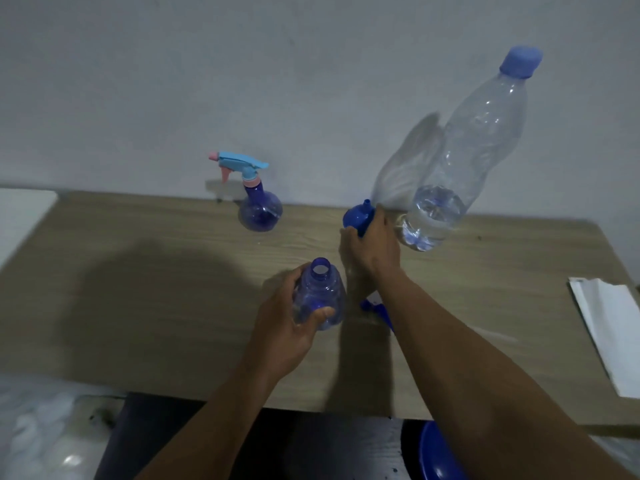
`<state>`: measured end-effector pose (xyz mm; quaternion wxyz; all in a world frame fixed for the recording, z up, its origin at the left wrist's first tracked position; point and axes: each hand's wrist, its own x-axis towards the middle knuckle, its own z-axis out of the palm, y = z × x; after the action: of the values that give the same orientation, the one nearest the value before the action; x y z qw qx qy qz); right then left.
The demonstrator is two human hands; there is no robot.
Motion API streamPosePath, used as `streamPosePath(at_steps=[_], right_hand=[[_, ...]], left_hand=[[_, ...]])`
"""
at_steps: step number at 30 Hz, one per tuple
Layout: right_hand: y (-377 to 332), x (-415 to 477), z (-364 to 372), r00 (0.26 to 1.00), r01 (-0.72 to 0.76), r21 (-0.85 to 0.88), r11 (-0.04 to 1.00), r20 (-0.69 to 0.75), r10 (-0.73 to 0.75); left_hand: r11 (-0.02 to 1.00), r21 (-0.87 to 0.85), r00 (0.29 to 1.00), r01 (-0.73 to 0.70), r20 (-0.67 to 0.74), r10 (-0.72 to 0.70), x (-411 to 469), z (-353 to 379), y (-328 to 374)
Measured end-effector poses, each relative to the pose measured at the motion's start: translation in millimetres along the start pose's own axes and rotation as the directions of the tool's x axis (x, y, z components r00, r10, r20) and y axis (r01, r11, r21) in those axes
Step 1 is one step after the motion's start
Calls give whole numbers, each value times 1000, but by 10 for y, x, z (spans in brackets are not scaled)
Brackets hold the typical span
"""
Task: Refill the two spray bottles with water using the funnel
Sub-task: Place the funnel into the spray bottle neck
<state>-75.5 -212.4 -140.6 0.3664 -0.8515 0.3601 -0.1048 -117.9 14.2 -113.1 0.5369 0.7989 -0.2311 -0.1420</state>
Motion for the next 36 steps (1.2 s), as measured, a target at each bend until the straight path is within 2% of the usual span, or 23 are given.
streamPosePath(at_steps=[5, 7, 12, 16, 23, 30, 36], right_hand=[[-13, 117, 58, 997, 66, -143, 988, -28, -71], [-15, 108, 22, 996, 81, -128, 988, -25, -85], [-128, -111, -212, 996, 86, 107, 990, -15, -85], [-331, -368, -574, 994, 105, 348, 931, -2, -112], [-715, -909, -1117, 987, 128, 561, 818, 13, -163], [-928, -1399, -1180, 969, 161, 653, 740, 38, -244], [-873, -1595, -1092, 956, 196, 611, 767, 56, -288]], left_hand=[[999, 38, 1000, -25, -9, 25, -2, -10, -7], [999, 40, 999, -36, -6, 36, -5, -16, 2], [1000, -14, 1000, 7, 0, -7, -18, -17, 51], [999, -46, 1000, 18, -11, -18, -47, -13, 69], [997, 64, 999, 32, -11, -31, -88, -70, 220], [994, 59, 995, 88, 39, -90, -81, -105, 251], [992, 40, 992, 118, 35, -119, -79, -101, 239]])
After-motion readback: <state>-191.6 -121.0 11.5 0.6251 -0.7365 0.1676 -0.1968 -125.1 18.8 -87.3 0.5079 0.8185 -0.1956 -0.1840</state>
